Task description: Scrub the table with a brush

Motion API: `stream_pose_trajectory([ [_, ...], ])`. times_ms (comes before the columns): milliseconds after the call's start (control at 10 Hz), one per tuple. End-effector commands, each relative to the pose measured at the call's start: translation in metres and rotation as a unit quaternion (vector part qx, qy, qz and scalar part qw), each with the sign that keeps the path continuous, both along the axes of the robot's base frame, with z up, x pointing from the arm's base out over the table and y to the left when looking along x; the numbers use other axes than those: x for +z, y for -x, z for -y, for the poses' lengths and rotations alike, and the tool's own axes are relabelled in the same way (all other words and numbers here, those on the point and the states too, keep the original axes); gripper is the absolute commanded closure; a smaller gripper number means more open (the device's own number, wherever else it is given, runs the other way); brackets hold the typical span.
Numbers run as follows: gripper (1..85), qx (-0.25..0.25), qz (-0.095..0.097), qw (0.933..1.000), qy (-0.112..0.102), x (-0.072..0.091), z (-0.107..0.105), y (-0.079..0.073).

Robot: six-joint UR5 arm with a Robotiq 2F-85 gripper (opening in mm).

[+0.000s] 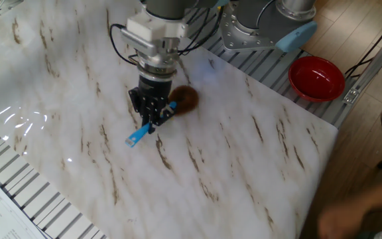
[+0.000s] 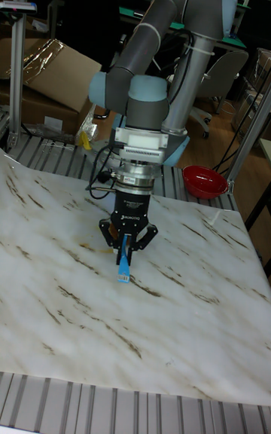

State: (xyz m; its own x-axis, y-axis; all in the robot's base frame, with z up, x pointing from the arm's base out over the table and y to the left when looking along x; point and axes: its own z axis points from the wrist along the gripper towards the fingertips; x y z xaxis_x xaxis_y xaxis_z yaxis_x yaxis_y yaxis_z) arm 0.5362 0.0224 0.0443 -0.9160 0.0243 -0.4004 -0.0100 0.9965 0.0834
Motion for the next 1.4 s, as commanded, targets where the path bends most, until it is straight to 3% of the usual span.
stream_pose_trajectory([
  [0,84.7,0.016,0.018,0.9994,0.023,-0.004,0.022,0.005],
  [200,84.7,0.053,0.028,0.9963,0.062,-0.009,0.056,0.011],
  [400,84.7,0.095,0.032,0.9889,0.109,-0.001,0.088,0.012],
  [600,84.7,0.113,0.035,0.985,0.126,0.005,0.101,0.01],
  [900,84.7,0.15,0.036,0.9727,0.173,0.004,0.116,-0.005],
  [1000,84.7,0.152,0.018,0.9723,0.177,0.003,0.113,-0.01],
  [1300,84.7,0.144,-0.076,0.975,0.152,-0.001,0.09,-0.003],
])
